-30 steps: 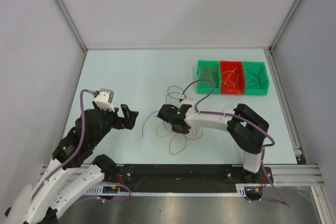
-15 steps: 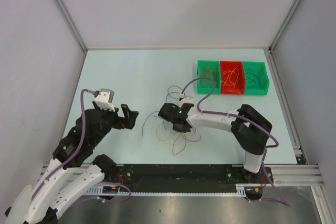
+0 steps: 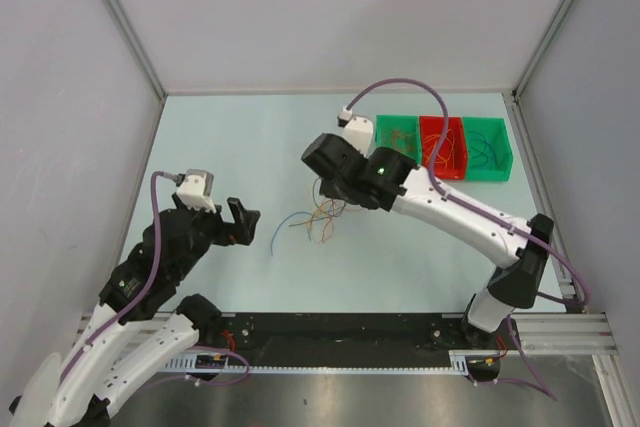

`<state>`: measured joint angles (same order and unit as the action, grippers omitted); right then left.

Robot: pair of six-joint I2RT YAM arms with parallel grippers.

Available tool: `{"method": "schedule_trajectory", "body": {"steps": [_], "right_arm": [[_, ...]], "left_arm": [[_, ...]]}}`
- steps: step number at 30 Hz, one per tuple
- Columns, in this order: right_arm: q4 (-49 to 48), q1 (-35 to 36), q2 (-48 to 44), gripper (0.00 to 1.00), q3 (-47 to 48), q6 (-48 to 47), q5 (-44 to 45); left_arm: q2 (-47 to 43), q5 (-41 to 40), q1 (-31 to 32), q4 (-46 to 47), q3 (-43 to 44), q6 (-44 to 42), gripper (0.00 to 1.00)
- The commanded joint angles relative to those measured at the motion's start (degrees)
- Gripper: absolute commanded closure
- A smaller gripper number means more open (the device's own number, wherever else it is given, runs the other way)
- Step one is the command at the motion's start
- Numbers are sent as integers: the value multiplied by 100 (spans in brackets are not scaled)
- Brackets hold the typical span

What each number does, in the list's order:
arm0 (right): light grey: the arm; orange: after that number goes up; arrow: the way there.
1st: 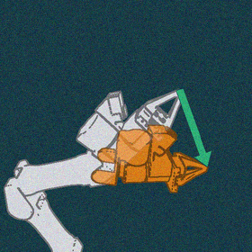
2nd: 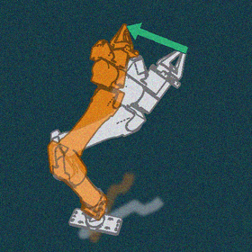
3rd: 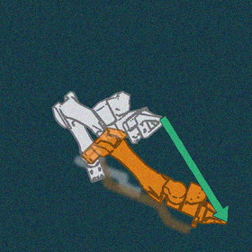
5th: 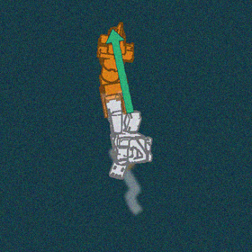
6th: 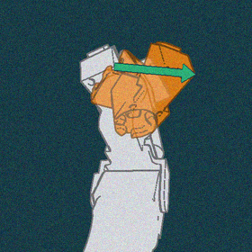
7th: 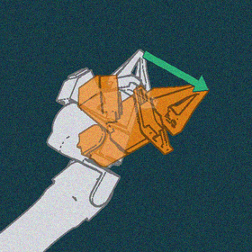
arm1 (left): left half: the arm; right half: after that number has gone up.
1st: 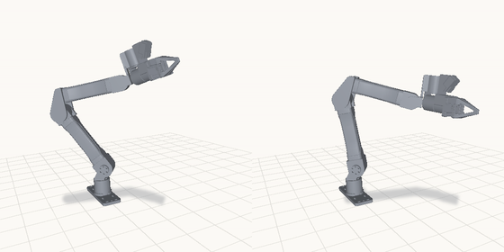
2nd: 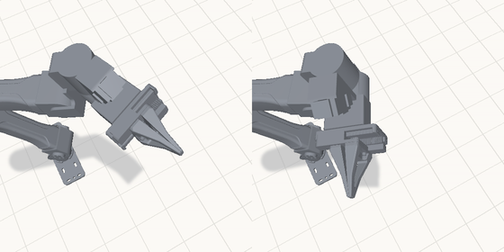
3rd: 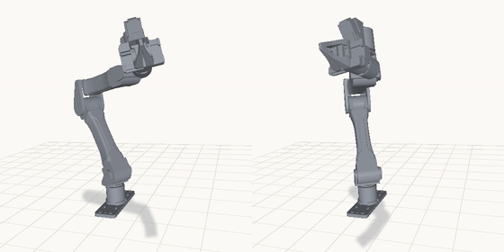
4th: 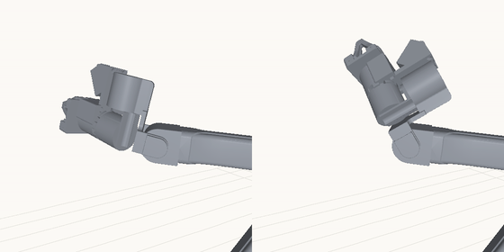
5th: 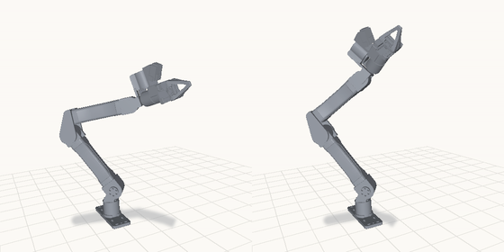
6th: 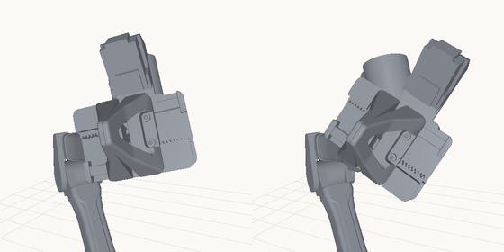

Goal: Untangle the cables

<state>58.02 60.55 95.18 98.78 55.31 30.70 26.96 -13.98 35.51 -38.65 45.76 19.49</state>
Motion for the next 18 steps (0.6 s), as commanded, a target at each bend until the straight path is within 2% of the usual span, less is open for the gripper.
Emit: {"method": "schedule_trajectory", "body": {"steps": [1, 2, 3, 4, 5, 7, 10, 13, 18], "right_arm": [[211, -9, -394, 91, 564, -713, 262], [36, 0, -490, 54, 415, -880, 166], [-253, -9, -674, 37, 240, -881, 130], [-360, -96, -763, 9, -241, -864, -27], [-422, -140, -833, 4, -472, -812, -98], [-537, -246, -1018, 2, -1181, -610, -222], [-467, -272, -1150, 1, -1851, -302, -196], [-326, -194, -1150, 4, -2099, -143, -91], [-677, 44, -896, 5, -2530, -29, -318]], "left_arm": [[-59, -272, 9, -37, 21, 99, 0], [-59, -324, 9, -46, 21, 108, 0], [-42, -342, 0, -54, 21, 117, 0], [-50, -360, -17, -63, 30, 126, 0], [-51, -377, -35, -63, 30, 134, 0], [-33, -386, -79, -72, 30, 134, 0], [20, -360, -158, -72, 39, 126, 0], [107, -281, -237, -46, 30, 99, 0], [231, -193, -342, -28, 39, 73, 0]]}}
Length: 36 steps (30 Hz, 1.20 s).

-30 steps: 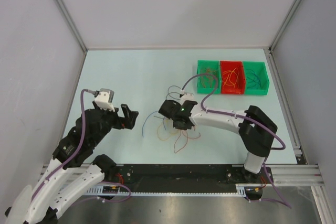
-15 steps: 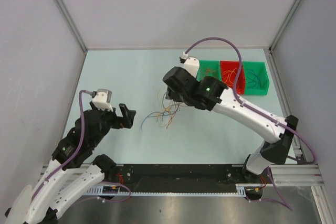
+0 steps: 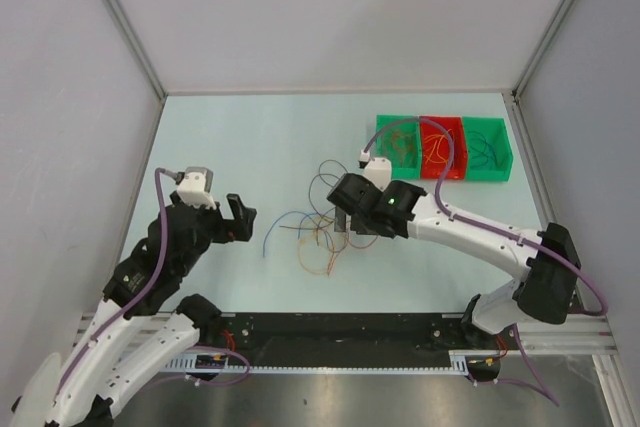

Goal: Untangle the cables

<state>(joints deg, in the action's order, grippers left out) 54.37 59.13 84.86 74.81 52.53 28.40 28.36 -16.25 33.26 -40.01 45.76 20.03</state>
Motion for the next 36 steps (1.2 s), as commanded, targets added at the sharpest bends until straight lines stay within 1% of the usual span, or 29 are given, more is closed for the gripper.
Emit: {"method": "schedule_trajectory", "body": {"steps": [1, 6, 10, 14, 17, 19, 20, 23, 24, 25, 27, 28, 29, 31, 32, 34, 35, 36], "right_arm": [[-365, 204, 284, 6, -159, 318, -124], [-1033, 300, 698, 11, -396, 354, -484], [-1402, 283, 1076, 16, -405, 363, -529], [-1508, 160, 1234, 19, -397, 293, -424], [-1526, 20, 1366, 23, -397, 170, -310], [-1622, -68, 1428, 29, -405, 91, -300], [-1666, -86, 1489, 33, -405, 3, -326], [-1754, -156, 1560, 40, -405, -59, -327], [-1754, -183, 1603, 45, -397, -102, -335], [-1772, -192, 1630, 47, -397, -120, -344], [-1772, -227, 1674, 55, -405, -164, -335], [-1781, -236, 1692, 58, -405, -182, -327], [-1781, -244, 1700, 65, -397, -182, -327], [-1789, -253, 1709, 71, -405, -226, -327], [-1798, -253, 1701, 81, -397, -235, -301], [-1790, -253, 1683, 92, -397, -252, -283], [-1781, -262, 1674, 100, -405, -261, -265], [-1772, -262, 1648, 100, -397, -270, -265]], "left_arm": [[91, 34, -118, 116, 39, 18, 0], [73, 17, -179, 107, 30, 27, 0], [108, 87, -197, 125, 21, 10, 0], [74, 113, -197, 151, 21, -8, 0], [47, 122, -197, 143, 12, -8, 0], [55, 122, -197, 151, 12, -8, 0], [56, 131, -197, 160, 12, -8, 0], [56, 131, -205, 151, 12, -17, 0], [73, 131, -205, 151, 12, -17, 0], [56, 131, -205, 151, 12, -17, 0], [73, 131, -205, 151, 12, -17, 0], [73, 131, -205, 151, 12, -17, 0], [73, 131, -214, 151, 12, -17, 0], [82, 131, -214, 151, 12, -17, 0], [91, 131, -214, 151, 12, -17, 0], [91, 148, -223, 151, 21, -17, 0], [100, 149, -232, 160, 12, -26, 0], [100, 149, -232, 160, 12, -26, 0]]}}
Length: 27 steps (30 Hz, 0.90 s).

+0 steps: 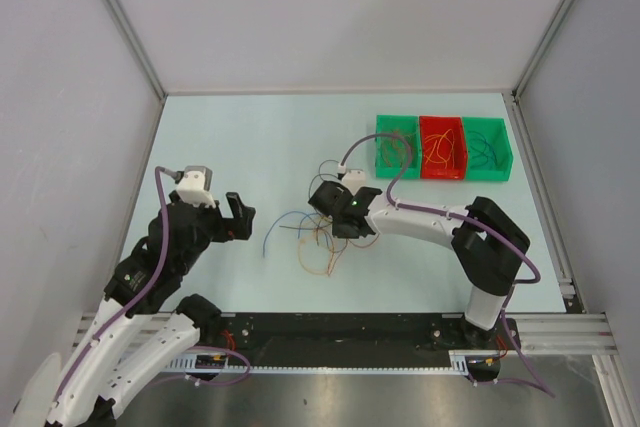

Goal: Untangle the cables

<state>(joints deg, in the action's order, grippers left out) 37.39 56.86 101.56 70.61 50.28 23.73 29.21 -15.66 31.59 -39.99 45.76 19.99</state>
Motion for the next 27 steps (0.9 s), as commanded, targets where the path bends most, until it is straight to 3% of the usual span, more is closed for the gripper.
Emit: {"method": "schedule_trajectory", "body": {"steps": [1, 6, 16, 23, 27], "right_arm": [[-65, -52, -100, 100, 23, -62, 203], [145, -140, -759, 100, 93, -185, 238], [673, -263, -2394, 100, 1138, -897, 475], [884, -158, -2632, 100, 2623, -1986, 694], [963, -166, -2536, 100, 4131, -2654, 730]], "left_arm": [[14, 89, -66, 149, 12, -21, 0], [-12, 89, -74, 149, 12, -21, 0], [-56, 125, -92, 167, 3, -21, 0], [-91, 142, -83, 175, 3, -30, 0], [-117, 133, -83, 184, 3, -30, 0]]}}
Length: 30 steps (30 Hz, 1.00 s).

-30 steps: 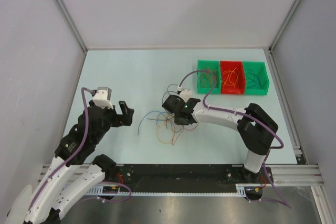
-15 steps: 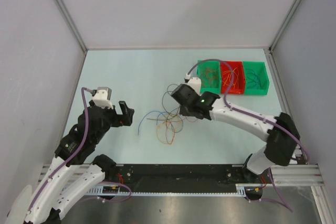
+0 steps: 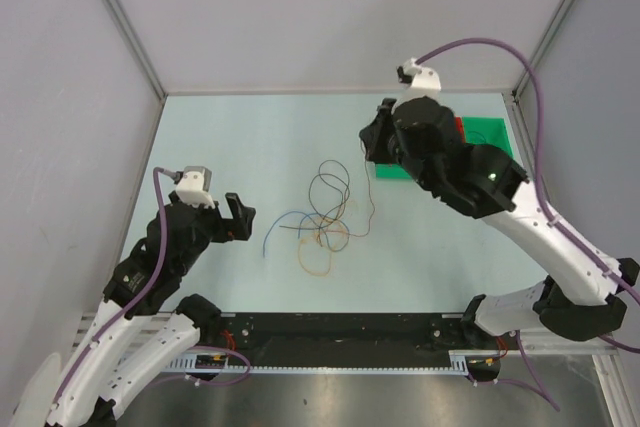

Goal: Untangle the cables

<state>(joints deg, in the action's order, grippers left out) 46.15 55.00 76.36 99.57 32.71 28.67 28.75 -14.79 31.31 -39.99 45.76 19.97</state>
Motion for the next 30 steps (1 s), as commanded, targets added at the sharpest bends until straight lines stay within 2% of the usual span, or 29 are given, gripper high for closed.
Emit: {"method": "schedule_trajectory", "body": {"steps": [1, 7, 10, 13, 16, 21, 30], "right_arm": [[104, 11, 89, 100, 1554, -1185, 245], [289, -78, 555, 100, 3574, -1995, 455], [63, -51, 731, 100, 4192, -2479, 657], [-586, -7, 583, 100, 4028, -2918, 912], [-1316, -51, 363, 100, 3334, -3393, 1246], [-1855, -481, 310, 100, 2429, -3868, 1747], [-1899, -2414, 529, 100, 2014, -3158, 747]], "left_arm": [[-63, 37, -55, 176, 3, -28, 0], [-89, 2, -55, 167, 3, -19, 0], [-80, -7, -55, 158, 3, -19, 0], [-63, -16, -55, 158, 3, -19, 0], [-37, -16, -55, 158, 12, -10, 0], [-45, -42, -55, 149, 3, -2, 0], [25, -59, -64, 149, 12, -2, 0]]}}
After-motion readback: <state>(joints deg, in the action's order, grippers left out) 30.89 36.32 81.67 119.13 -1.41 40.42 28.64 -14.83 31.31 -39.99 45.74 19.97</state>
